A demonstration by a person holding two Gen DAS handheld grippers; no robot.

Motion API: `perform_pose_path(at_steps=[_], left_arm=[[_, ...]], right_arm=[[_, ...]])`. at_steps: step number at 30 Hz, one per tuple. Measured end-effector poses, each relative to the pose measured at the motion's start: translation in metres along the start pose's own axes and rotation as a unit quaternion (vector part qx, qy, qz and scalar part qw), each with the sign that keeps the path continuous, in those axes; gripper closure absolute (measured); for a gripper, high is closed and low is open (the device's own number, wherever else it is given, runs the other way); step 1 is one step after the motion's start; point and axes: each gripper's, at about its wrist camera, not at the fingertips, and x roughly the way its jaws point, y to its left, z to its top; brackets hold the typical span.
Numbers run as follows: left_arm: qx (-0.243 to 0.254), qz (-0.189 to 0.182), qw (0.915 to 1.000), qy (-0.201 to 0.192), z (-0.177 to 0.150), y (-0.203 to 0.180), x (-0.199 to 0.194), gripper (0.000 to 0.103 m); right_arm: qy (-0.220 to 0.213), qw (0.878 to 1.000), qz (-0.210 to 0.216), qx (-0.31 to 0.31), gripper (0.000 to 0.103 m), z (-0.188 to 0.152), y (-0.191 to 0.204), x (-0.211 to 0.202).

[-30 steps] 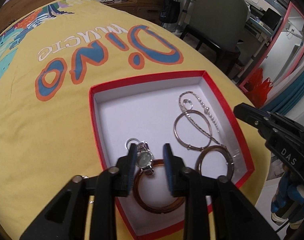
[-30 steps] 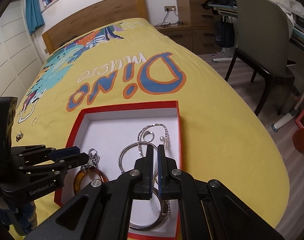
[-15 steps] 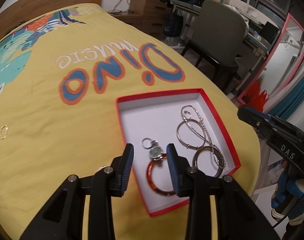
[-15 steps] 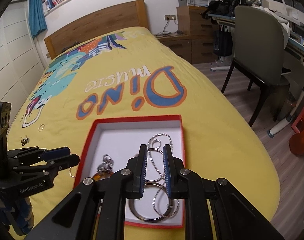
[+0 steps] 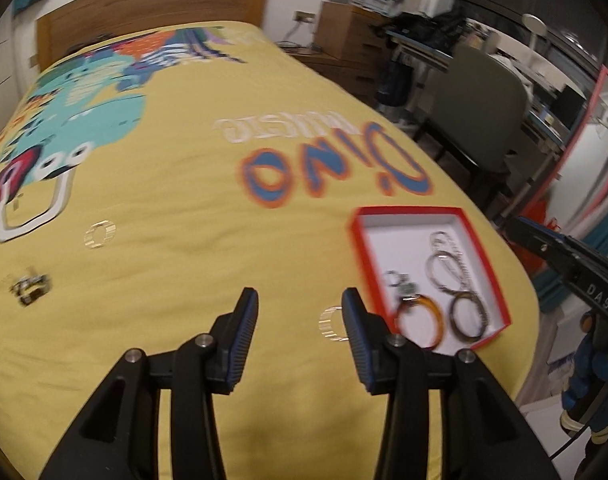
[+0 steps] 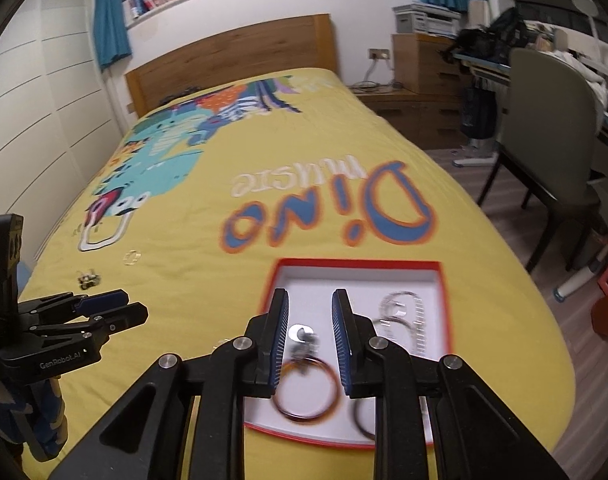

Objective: Organize jewelry
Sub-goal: 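Move both open tools back toward the remaining jewelry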

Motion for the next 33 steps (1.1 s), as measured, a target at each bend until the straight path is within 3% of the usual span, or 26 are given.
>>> perform_pose_path(at_steps=[9, 10, 12, 19, 25, 31, 33], left_arm=[[-0.071, 0.074, 0.9948, 0.001, -0.02, 0.128, -0.017, 0.061], [-0.08, 0.082, 0.9935, 0.003, -0.023, 0.142, -0.018, 0.061], [-0.099, 0.094, 0.9906, 0.007, -0.03, 0.17, -0.019, 0.061], [-0.166, 0.14, 0.9759, 0.019, -0.053, 0.269, -0.019, 0.059], [-0.216, 0.154, 0.9639, 0.023, -0.056, 0.323, -0.008, 0.058], [-0.23, 0.159, 0.9594, 0.038, -0.044, 0.349, 0.015, 0.058], [-0.23, 0.16, 0.9587, 0.048, -0.04, 0.352, 0.024, 0.058]], right_arm=[[0.015, 0.997, 0.056, -0.041, 0.079, 0.013, 0.092, 0.038], [0.017, 0.997, 0.063, -0.046, 0.078, 0.014, 0.102, 0.044], [0.024, 0.995, 0.077, -0.055, 0.067, 0.015, 0.125, 0.059], [0.054, 0.987, 0.121, -0.089, 0.067, 0.015, 0.201, 0.117], [0.077, 0.981, 0.142, -0.105, 0.067, 0.013, 0.244, 0.166], [0.096, 0.978, 0.153, -0.102, 0.065, 0.016, 0.271, 0.212], [0.101, 0.978, 0.153, -0.101, 0.056, 0.017, 0.277, 0.224]])
